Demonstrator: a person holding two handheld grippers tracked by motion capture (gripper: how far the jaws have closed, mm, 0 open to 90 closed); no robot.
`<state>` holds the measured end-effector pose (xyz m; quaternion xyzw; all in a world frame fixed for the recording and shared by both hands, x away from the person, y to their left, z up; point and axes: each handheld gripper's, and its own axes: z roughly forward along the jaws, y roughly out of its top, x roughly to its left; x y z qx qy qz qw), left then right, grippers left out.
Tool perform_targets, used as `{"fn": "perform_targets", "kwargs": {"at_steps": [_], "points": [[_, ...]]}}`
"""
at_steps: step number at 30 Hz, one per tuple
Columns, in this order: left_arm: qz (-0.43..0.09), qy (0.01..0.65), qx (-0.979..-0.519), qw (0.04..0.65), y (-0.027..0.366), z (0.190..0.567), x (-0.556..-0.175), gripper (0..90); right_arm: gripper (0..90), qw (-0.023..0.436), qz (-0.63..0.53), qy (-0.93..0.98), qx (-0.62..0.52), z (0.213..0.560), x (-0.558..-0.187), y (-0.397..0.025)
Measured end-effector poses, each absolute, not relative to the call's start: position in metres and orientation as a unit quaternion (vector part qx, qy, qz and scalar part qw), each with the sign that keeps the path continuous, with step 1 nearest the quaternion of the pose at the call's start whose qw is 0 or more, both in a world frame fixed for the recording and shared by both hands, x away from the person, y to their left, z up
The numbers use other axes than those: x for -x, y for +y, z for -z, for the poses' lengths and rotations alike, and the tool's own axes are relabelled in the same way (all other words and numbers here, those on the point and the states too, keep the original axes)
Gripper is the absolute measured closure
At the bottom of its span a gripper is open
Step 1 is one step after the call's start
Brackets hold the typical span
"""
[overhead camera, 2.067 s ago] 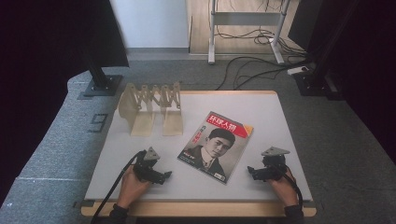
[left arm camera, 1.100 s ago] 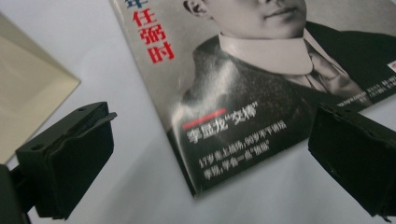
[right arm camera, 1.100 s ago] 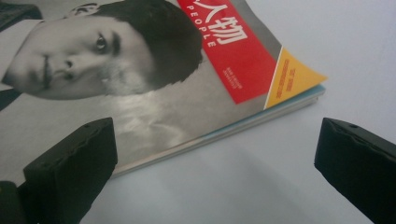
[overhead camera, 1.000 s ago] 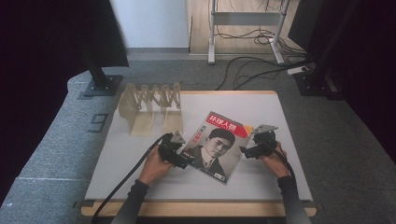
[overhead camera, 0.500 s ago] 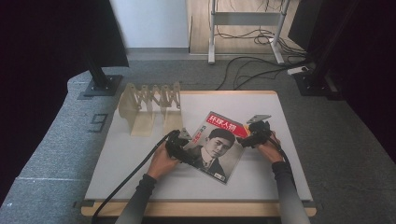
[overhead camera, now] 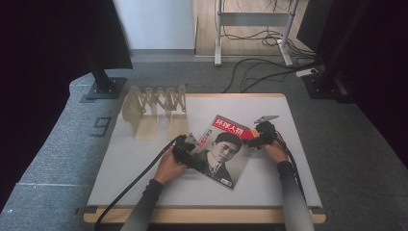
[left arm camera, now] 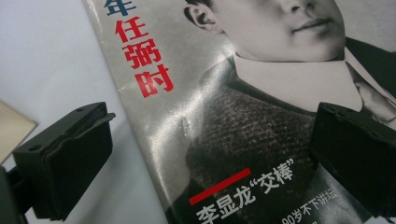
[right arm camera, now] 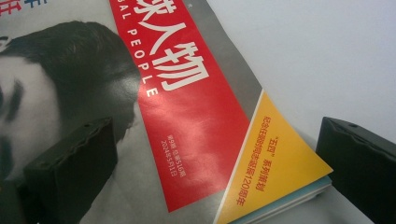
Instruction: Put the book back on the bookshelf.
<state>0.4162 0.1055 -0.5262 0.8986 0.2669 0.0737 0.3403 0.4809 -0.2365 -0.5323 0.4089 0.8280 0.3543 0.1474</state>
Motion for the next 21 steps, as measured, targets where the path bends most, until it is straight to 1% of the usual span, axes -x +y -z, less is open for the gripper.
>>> {"fn": "perform_targets", "kwargs": {"at_steps": [2,6,12,17,21], "points": [[-0.076,0.266,-0.898,0.343,0.105,0.527,-0.416,0.0,1.4,0.143,-0.354,0.831,-0.405,0.531,-0.481,-0.237],[-0.072,0.258,-0.9,0.343,0.103,0.527,-0.413,0.0,1.7,0.144,-0.354,0.831,-0.405,0.531,-0.48,-0.237],[-0.076,0.262,-0.897,0.348,0.102,0.528,-0.408,0.0,1.5,0.14,-0.345,0.836,-0.402,0.53,-0.477,-0.236],[-0.076,0.264,-0.897,0.347,0.101,0.528,-0.398,0.0,1.2,0.136,-0.339,0.843,-0.395,0.529,-0.471,-0.235],[-0.075,0.256,-0.899,0.348,0.102,0.528,-0.384,0.0,1.5,0.142,-0.335,0.848,-0.385,0.527,-0.459,-0.234]]}}
